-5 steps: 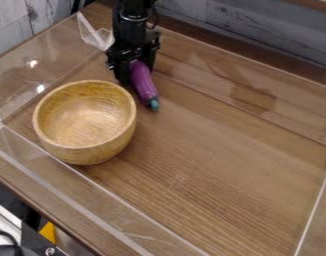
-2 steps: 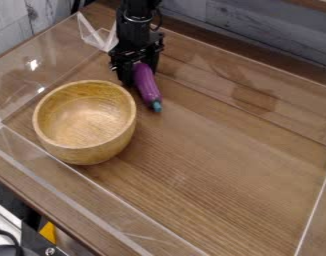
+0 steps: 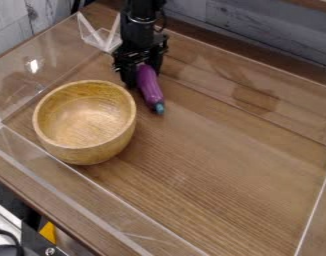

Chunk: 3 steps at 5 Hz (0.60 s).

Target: Put the purple eggplant in the brown bowl

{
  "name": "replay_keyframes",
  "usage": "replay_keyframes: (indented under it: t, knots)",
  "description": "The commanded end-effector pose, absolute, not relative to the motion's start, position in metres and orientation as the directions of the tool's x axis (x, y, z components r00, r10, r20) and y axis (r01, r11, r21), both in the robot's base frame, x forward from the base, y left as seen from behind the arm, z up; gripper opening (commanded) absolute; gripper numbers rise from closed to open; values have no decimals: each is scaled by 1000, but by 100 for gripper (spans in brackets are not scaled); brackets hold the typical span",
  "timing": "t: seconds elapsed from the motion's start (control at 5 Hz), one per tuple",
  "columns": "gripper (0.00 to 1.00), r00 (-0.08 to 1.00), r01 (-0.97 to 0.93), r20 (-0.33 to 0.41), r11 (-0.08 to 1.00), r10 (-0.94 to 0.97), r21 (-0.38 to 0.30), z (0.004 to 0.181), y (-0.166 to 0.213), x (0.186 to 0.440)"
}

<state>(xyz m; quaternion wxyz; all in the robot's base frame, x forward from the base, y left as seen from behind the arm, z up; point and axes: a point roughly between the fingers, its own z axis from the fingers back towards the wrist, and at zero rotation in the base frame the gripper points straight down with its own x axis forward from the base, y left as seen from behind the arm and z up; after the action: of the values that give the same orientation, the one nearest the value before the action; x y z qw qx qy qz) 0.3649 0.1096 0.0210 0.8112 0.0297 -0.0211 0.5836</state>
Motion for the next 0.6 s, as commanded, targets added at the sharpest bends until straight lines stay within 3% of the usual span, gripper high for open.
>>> replay_keyframes:
  t: [0.0,0.4]
  knots:
    - [0,349,-935,106,353,931,-28,47,100,373]
    - [0,357,-932,114,362,927,-27,53,99,370]
